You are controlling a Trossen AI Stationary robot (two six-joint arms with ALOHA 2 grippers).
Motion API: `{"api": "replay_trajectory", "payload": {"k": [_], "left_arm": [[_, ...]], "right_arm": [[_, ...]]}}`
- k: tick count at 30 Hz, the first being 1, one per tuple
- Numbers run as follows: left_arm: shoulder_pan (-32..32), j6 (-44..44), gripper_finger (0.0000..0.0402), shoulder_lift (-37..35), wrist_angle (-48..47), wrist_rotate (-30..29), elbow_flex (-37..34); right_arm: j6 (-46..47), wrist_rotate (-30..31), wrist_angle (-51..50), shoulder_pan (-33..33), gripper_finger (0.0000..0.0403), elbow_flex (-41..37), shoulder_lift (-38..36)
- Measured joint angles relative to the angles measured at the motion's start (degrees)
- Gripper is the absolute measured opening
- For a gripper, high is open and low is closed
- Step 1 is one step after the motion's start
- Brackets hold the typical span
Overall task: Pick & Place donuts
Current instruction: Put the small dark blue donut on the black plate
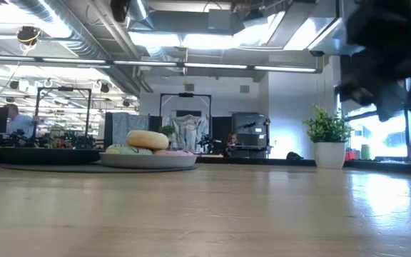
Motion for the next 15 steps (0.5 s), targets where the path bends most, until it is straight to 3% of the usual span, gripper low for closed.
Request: {"api": "replay_trajectory", "payload": {"k": [7,15], "left_arm": [[0.0,-5.39,0.0144,4.58,0.26,0.01,0.0],[0.0,-10.09,0.0144,8.41,0.29,1.17,0.0]], "right_arm": [[6.44,6.68,1.96,8.95,0.0152,-3.97,3.51],[9.7,8.42,2.82,13.09,0.0149,-3.93,8.4]]}}
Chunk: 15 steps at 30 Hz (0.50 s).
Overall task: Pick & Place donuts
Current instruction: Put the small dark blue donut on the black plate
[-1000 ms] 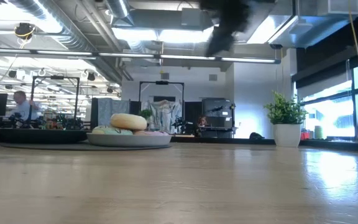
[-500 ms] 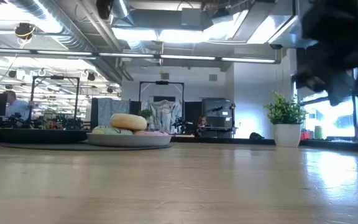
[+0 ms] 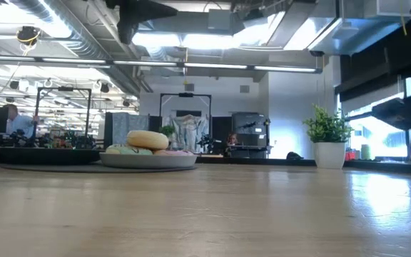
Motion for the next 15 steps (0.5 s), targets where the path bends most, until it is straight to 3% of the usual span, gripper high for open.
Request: {"api": "replay_trajectory", "payload": {"k": [7,15], "left_arm": [[0.0,-2.0,0.0144,1.73,0.1,0.11,0.02],[0.0,-2.0,0.0143,1.8,0.88,0.17,0.02]], "right_arm": [[2.38,-1.33,3.17,0.0,0.0115,0.03,4.21],[2.35,-2.38,2.82,0.0,0.0044,1.07,4.94]]}}
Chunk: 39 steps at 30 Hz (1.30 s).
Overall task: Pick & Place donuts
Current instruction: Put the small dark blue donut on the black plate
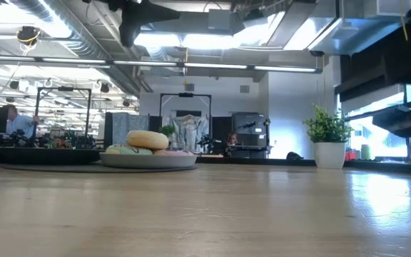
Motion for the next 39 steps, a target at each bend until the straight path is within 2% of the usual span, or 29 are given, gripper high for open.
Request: {"api": "replay_trajectory", "payload": {"k": [2,5,9,12,16,21,26,29,33,39], "left_arm": [[0.0,-0.98,0.0144,-0.18,1.3,0.97,0.0],[0.0,-2.64,0.0143,-1.49,6.26,4.46,0.0],[-0.41,3.26,0.0143,-3.86,14.42,10.55,0.05],[-1.43,7.75,0.0144,-5.56,19.08,13.19,0.06],[-3.64,11.6,0.0143,-7.3,20.47,14.35,0.04],[-5.52,12.9,0.0143,-8.0,20.1,14.41,0.04],[-6.49,12.78,0.0143,-8.09,19.66,14.38,0.04],[-7.33,12.38,0.0144,-8.09,19.68,14.34,0.04],[-8.59,12.93,0.0144,-8.09,19.69,14.36,0.04],[-9.69,13.07,0.0144,-8.08,19.71,14.32,0.04]], "right_arm": [[-1.08,-0.05,-1.6,-0.49,0.0028,1.78,0.05],[-4.15,0.05,-9.83,-3.58,0.0012,6.97,0.05],[-15.18,3.0,-17.65,-10.13,0.001,15.27,0.03],[-24.06,5.07,-16.51,-16.29,0.0016,21.12,0.06],[-30.24,4.89,-12.39,-24.24,0.0013,28.82,2.43],[-35.4,0.68,-8.93,-28.98,0.0012,39.81,11.41],[-34.62,-5.42,-11.78,-30.07,0.0015,52.03,24.91],[-34.42,-8.21,-13.02,-30.1,0.0015,56.75,31.54],[-34.26,-9.24,-13.39,-30.05,0.0015,58.8,37.91],[-30.88,-9.49,-14.12,-30.05,0.0016,58.71,43.51]]}}
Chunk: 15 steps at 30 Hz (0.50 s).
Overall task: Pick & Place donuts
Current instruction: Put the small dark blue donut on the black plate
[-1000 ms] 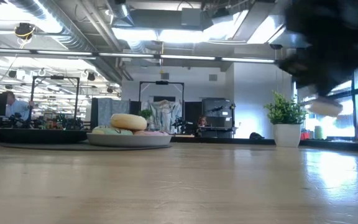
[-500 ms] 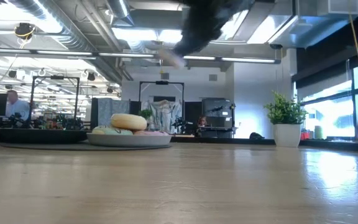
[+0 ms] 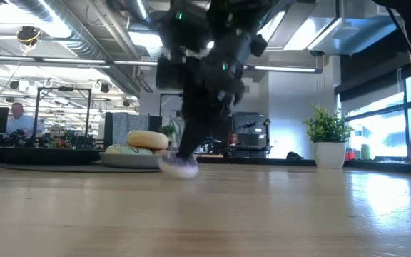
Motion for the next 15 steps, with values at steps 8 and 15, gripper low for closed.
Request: {"api": "replay_trajectory", "payload": {"k": [8,15], "left_arm": [[-0.04,-0.33,0.0143,0.0,0.11,-0.13,0.0],[-0.03,-0.37,0.0144,0.0,0.02,-0.16,0.0]], "right_arm": [[1.51,0.15,0.1,-0.02,0.0017,-0.04,1.58],[4.16,0.02,2.76,-0.06,0.0073,-0.04,1.62]]}}
